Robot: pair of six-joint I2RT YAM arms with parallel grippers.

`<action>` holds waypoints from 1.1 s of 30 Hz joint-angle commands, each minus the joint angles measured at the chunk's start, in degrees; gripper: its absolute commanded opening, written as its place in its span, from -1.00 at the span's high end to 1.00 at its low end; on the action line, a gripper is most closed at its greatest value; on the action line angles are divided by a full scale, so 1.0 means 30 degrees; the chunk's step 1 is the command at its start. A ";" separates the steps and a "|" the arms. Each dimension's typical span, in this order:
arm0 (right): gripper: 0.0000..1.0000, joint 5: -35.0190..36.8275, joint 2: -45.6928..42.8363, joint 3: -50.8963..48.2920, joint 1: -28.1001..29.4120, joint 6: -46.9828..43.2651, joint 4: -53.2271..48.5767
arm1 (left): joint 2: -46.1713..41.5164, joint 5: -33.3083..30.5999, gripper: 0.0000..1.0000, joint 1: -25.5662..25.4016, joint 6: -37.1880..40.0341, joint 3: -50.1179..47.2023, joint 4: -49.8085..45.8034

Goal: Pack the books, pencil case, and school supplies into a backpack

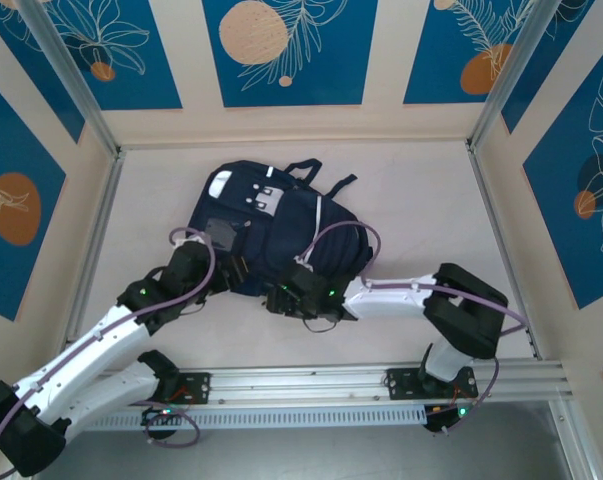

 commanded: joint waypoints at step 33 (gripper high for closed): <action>0.34 0.3799 -0.0332 -0.2638 -0.0950 0.2931 0.3267 | 0.7921 0.3758 -0.46 0.1424 0.5706 0.7418 -0.2083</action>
